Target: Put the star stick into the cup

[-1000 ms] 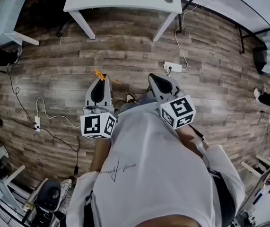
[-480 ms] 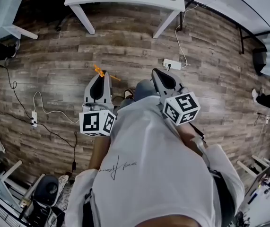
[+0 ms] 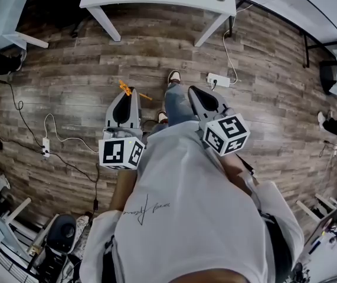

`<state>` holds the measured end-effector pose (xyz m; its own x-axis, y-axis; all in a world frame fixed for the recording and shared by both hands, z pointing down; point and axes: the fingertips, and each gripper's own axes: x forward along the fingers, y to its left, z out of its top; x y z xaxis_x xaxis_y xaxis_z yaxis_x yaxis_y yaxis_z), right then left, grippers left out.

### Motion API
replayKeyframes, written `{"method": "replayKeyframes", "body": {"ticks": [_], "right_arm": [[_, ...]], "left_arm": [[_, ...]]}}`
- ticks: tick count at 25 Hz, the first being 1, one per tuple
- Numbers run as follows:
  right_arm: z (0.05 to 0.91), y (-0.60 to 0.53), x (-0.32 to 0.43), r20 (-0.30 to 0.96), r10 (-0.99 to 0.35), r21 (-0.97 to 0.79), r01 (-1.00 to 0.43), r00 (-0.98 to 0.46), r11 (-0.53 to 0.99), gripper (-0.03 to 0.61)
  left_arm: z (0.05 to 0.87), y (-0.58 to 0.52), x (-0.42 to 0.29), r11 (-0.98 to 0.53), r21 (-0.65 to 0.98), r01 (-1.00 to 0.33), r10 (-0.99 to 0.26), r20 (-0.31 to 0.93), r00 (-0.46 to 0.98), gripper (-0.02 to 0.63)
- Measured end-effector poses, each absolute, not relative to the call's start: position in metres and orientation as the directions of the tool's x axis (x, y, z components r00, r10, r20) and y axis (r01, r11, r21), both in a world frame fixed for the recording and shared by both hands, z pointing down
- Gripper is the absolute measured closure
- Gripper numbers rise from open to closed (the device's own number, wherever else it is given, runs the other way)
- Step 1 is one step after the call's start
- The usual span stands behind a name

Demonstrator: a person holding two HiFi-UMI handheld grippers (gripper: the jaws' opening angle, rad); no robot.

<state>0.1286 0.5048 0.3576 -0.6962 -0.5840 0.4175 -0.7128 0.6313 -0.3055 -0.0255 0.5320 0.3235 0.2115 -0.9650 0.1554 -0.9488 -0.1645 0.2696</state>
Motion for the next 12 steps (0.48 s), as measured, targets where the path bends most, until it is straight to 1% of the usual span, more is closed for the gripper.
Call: {"method": "replayKeyframes", "body": {"ticks": [12], "right_arm": [[0.357, 0.409, 0.113, 0.421, -0.573, -0.321, -0.707, -0.703, 0.631, 0.569]], "left_arm": [[0.314, 0.438, -0.038, -0.163, 0.268, -0.949, -0.967, 0.147, 0.208, 0.595]]}}
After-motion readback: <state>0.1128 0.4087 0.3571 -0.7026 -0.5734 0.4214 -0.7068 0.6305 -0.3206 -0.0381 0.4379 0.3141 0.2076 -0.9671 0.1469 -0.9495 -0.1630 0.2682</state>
